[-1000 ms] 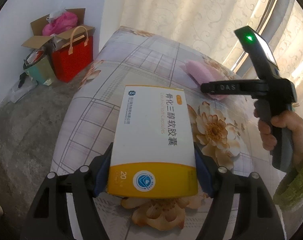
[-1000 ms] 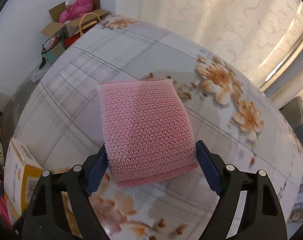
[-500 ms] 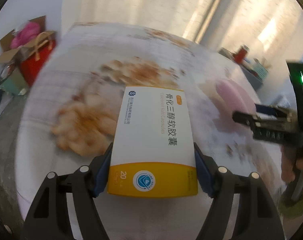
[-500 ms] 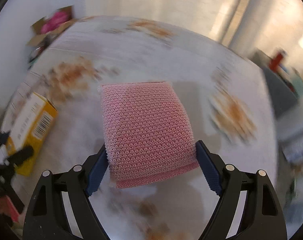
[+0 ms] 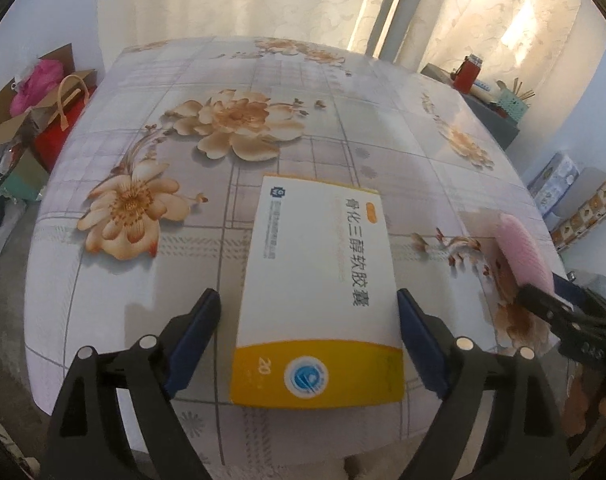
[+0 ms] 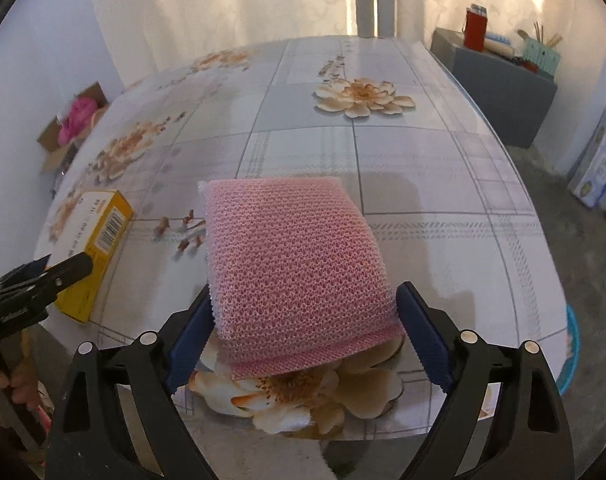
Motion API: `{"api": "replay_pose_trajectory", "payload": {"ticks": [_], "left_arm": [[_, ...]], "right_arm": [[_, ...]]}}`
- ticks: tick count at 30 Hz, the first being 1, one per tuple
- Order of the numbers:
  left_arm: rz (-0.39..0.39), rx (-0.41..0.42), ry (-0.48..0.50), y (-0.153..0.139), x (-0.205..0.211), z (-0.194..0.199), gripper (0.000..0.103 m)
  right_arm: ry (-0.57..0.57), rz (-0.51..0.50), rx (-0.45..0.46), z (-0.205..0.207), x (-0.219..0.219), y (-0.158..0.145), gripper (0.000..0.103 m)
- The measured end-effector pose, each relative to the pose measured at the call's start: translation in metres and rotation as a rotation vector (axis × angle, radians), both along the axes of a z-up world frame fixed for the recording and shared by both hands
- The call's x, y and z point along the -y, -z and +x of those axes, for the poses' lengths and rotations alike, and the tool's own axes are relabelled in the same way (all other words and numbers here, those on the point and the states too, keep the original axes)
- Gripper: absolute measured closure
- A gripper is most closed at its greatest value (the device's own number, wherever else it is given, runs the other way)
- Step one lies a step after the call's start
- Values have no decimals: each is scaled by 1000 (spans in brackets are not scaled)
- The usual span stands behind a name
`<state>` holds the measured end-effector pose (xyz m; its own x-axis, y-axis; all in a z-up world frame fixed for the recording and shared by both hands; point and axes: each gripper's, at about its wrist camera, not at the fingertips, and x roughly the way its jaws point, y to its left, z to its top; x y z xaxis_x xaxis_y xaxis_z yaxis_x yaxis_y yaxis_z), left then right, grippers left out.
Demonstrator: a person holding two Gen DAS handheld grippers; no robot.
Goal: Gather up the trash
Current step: 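Hold the medicine box in the left gripper and the pink sponge in the right gripper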
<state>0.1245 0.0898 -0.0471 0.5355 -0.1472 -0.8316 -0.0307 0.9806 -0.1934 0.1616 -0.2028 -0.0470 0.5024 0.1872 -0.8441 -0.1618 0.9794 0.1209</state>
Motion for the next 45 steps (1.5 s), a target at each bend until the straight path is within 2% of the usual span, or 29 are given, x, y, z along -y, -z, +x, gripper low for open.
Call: {"api": "replay_pose_trajectory", "payload": {"ticks": [6, 13, 16, 20, 29, 33, 45], "left_arm": [[61, -4, -6, 2, 4, 12, 17], [135, 0, -11, 5, 8, 24, 17], [155, 2, -11, 6, 9, 24, 17], [178, 6, -12, 7, 12, 24, 17], [201, 14, -16, 9, 16, 22, 18], [199, 16, -14, 9, 15, 21, 18], [203, 21, -19, 8, 15, 21, 20]], "right_arm": [[-17, 45, 8, 3, 6, 0, 15], [-91, 3, 26, 8, -2, -5, 10], [-85, -8, 32, 11, 0, -6, 10], [-72, 29, 22, 18, 4, -5, 10], [-69, -8, -8, 24, -5, 4, 10], [-52, -7, -31, 25, -5, 8, 17], [-31, -20, -20, 21, -5, 6, 23]]}}
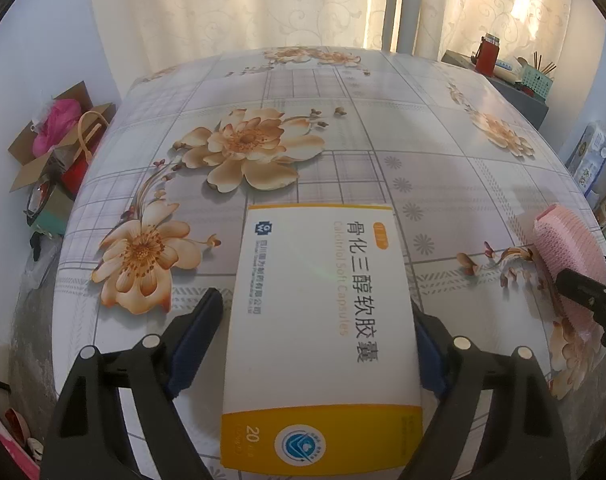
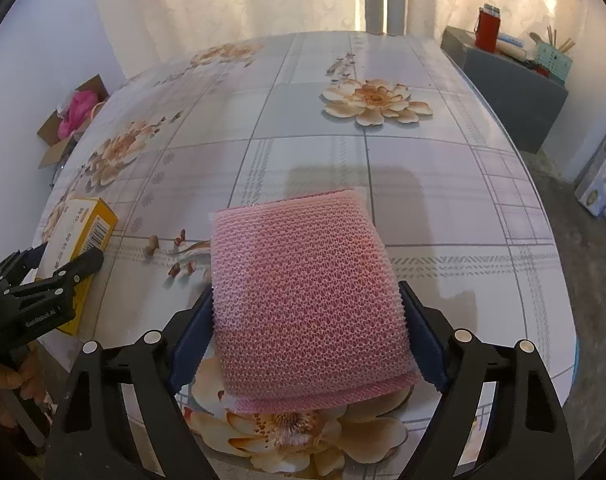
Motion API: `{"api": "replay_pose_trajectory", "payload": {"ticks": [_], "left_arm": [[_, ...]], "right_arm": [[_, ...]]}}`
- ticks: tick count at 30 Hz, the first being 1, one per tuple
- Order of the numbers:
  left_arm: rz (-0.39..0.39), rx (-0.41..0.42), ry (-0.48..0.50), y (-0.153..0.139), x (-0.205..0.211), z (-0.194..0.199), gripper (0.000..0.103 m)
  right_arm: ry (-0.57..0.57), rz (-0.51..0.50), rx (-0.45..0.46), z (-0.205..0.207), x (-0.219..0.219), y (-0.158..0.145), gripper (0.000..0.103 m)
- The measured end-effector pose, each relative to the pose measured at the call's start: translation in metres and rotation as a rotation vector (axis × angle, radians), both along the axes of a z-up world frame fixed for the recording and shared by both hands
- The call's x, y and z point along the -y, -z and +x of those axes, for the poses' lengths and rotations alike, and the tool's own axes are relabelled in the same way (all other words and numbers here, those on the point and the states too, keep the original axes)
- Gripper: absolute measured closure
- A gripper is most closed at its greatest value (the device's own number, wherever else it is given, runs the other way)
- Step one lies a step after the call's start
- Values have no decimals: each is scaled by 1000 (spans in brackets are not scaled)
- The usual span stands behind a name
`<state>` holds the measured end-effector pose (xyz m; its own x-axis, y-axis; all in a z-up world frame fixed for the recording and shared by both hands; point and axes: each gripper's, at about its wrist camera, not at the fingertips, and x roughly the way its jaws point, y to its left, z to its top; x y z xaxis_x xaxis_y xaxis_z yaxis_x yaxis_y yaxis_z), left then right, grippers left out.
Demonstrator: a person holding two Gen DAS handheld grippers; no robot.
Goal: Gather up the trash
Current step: 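Hold the medicine box in the left gripper and the pink sponge in the right gripper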
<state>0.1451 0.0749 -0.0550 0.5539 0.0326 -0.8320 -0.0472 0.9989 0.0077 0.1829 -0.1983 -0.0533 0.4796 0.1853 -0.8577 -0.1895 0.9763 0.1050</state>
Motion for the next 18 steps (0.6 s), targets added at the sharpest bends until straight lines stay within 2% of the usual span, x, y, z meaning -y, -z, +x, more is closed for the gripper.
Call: {"api": "replay_pose_trajectory", "payload": {"ticks": [10, 18], "left_arm": [[-5, 3, -1, -1, 0, -1, 24], [-25, 10, -1, -5, -2, -2, 33]], "right_arm": [[11, 32, -5, -2, 1, -3, 23], [16, 49, -10, -4, 2, -4, 23]]}}
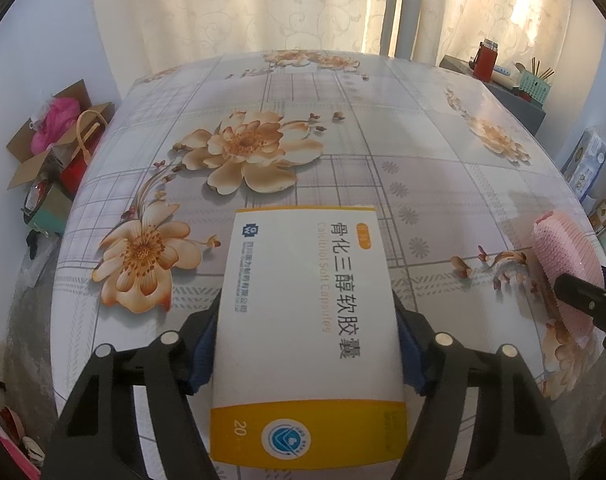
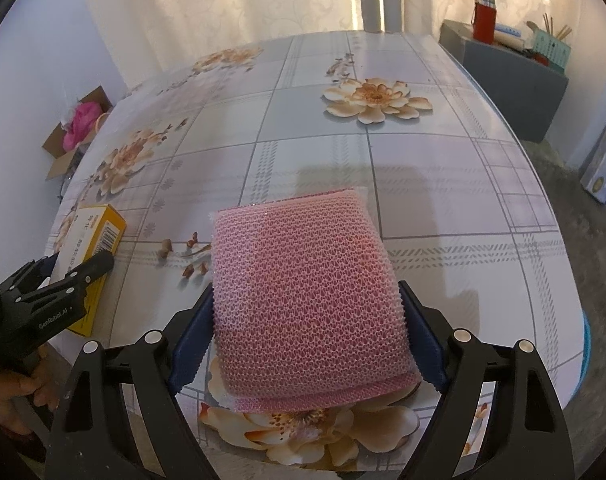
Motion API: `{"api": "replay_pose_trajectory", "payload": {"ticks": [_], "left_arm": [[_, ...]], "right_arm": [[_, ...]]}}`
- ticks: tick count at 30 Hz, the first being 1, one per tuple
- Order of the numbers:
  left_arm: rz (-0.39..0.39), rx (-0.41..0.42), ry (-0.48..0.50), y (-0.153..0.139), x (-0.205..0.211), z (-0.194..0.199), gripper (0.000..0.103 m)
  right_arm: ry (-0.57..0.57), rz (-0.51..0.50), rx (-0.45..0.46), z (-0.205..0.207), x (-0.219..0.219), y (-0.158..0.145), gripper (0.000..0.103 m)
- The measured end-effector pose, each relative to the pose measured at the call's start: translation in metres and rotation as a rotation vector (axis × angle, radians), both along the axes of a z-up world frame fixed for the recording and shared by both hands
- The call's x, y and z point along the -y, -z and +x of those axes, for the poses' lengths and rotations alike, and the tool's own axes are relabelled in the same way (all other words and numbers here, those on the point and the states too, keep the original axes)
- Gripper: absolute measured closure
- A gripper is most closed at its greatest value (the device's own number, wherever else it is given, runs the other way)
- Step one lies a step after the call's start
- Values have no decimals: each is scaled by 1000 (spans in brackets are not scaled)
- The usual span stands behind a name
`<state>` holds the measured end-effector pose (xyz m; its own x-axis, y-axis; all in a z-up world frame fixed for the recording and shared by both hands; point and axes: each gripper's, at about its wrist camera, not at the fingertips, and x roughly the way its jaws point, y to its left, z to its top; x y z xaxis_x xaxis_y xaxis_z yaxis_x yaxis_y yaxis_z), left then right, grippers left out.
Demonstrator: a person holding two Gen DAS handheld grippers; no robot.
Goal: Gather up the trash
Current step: 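Hold the medicine box in the left gripper and the pink sponge in the right gripper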
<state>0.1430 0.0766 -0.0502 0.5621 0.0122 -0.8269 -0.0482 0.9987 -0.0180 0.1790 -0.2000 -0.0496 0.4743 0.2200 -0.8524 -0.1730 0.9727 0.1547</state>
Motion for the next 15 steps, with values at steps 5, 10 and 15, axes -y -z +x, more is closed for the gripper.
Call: {"api": "replay_pose_trajectory", "payload": {"ticks": [5, 10, 15], "left_arm": [[-12, 6, -3, -1, -1, -2, 33], [-9, 15, -4, -2, -1, -4, 33], [-5, 28, -4, -5, 0, -4, 33]], "right_arm": [[2, 3, 1, -1, 1, 0, 23], [3, 6, 4, -1, 1, -1, 23], [1, 9, 12, -2, 1, -4, 23]]}}
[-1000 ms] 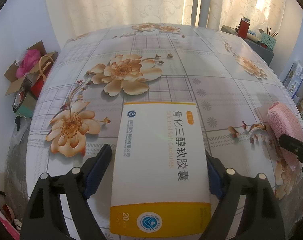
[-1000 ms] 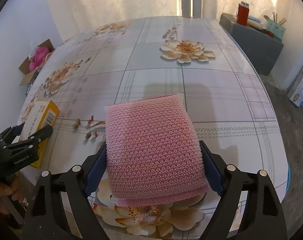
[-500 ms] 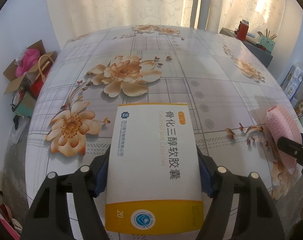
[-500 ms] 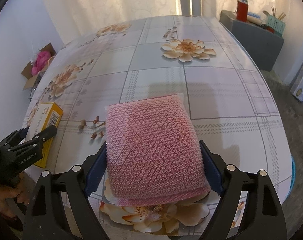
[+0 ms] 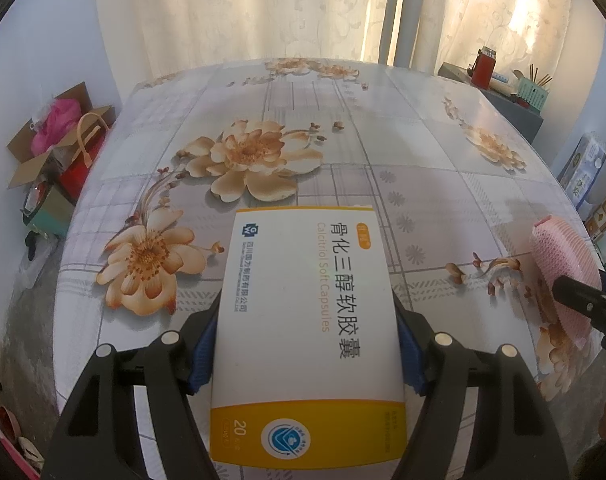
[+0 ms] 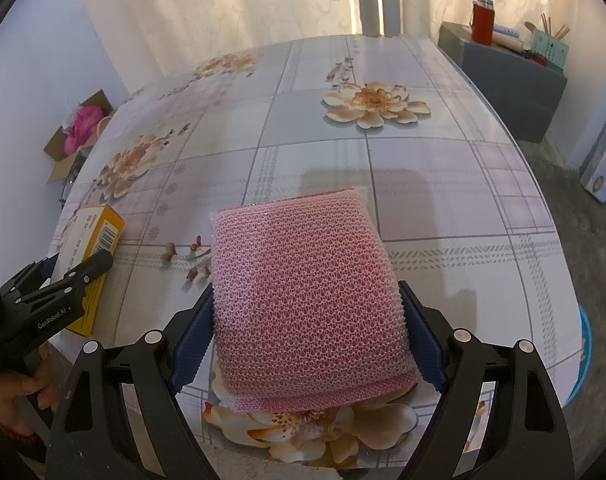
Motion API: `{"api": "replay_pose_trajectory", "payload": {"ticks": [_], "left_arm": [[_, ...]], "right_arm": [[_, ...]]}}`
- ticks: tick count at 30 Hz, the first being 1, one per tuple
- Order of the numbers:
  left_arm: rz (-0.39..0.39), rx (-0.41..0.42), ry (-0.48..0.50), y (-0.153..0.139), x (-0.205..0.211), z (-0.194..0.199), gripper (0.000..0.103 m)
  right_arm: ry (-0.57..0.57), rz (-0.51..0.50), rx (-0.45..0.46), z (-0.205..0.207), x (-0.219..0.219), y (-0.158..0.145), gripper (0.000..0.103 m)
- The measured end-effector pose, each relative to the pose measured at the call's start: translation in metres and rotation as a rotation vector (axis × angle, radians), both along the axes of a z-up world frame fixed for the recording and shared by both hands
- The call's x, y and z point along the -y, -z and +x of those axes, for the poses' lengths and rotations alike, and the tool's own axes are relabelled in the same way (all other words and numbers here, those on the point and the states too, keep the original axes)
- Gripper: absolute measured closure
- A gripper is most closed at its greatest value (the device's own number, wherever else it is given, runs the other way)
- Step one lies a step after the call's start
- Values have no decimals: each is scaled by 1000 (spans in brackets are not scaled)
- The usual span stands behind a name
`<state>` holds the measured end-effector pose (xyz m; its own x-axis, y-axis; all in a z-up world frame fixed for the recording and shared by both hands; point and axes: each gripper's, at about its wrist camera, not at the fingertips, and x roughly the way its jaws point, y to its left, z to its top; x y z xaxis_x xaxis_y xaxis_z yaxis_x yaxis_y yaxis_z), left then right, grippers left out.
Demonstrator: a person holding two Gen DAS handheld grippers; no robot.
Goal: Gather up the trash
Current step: 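Hold the medicine box in the left gripper and the pink sponge in the right gripper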
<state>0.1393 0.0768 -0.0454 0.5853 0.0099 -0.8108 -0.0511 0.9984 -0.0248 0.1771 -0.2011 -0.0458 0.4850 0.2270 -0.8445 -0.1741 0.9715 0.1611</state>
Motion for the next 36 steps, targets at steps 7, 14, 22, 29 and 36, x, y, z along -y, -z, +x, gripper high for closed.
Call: {"api": "replay_pose_trajectory", "payload": {"ticks": [7, 14, 22, 29, 36], "left_arm": [[-1, 18, 1, -6, 2, -3, 33], [2, 28, 3, -9, 3, -5, 33], [0, 39, 3, -14, 4, -8, 33], [7, 54, 5, -19, 5, -12, 33], [10, 70, 4, -26, 7, -17, 33]], "right_arm": [[2, 6, 8, -3, 1, -3, 23], [4, 10, 11, -4, 1, -5, 23], [7, 14, 18, -7, 2, -8, 23], [14, 22, 28, -11, 4, -11, 23], [24, 34, 41, -16, 9, -16, 23]]}}
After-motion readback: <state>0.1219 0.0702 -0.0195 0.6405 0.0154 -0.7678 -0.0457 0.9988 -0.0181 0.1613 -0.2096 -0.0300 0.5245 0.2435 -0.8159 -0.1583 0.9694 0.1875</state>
